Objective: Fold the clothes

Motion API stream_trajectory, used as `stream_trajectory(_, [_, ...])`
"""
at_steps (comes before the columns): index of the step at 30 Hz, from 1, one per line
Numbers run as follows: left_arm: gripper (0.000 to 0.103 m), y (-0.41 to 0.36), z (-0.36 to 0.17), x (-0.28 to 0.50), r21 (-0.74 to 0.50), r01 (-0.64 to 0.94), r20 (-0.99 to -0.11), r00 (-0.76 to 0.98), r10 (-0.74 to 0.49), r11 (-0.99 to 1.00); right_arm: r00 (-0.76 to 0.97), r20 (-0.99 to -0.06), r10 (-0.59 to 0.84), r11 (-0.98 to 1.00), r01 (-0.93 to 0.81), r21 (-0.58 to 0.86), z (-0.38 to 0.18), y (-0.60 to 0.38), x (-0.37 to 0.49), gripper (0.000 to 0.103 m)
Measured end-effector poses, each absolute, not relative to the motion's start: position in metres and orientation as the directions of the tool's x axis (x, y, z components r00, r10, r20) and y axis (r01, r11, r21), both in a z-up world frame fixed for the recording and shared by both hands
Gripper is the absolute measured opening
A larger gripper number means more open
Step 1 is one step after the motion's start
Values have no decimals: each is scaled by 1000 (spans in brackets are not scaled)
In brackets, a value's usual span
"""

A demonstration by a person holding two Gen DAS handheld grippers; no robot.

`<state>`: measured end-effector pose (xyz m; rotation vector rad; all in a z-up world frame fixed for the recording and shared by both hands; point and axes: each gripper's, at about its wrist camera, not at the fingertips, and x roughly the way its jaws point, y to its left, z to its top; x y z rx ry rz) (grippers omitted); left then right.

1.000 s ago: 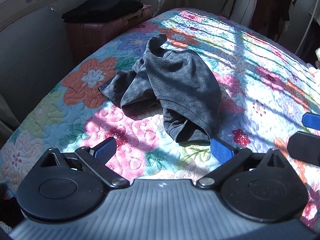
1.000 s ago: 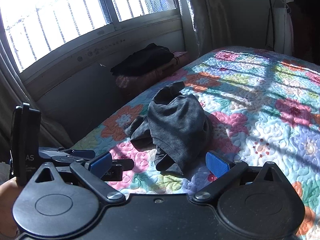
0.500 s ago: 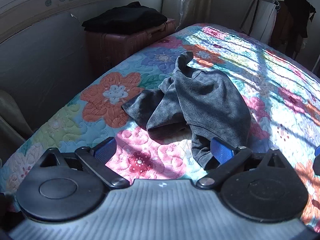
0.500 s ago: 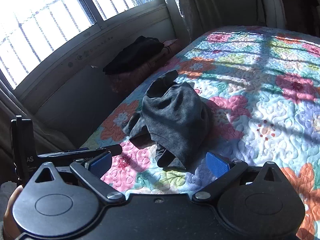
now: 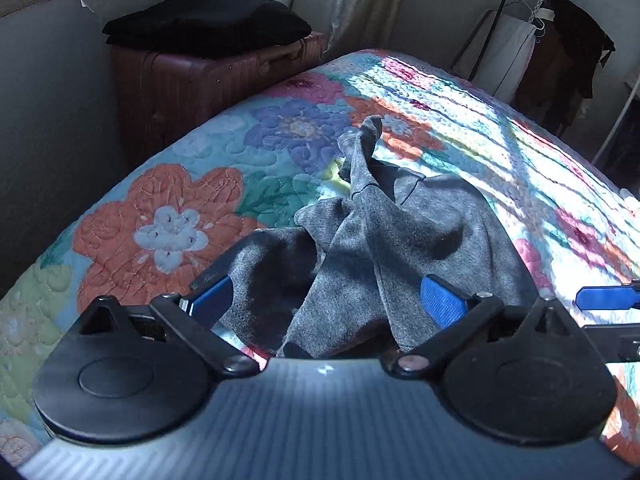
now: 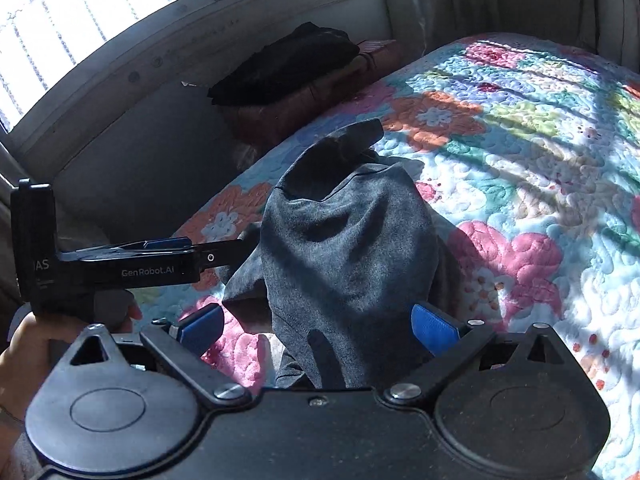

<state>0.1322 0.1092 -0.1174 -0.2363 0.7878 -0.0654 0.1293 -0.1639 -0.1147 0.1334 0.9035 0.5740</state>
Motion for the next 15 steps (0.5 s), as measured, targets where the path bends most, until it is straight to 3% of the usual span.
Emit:
stream_trajectory(7, [102, 119, -146, 144, -309, -63, -688, 704, -178, 949, 505, -692, 516, 850, -401, 342, -157, -186, 150, 102])
stream_trajectory(15, [102, 133, -178, 154, -397, -99, -686, 693, -223, 912, 489, -662, 568, 823, -332, 462, -187, -197, 180, 102])
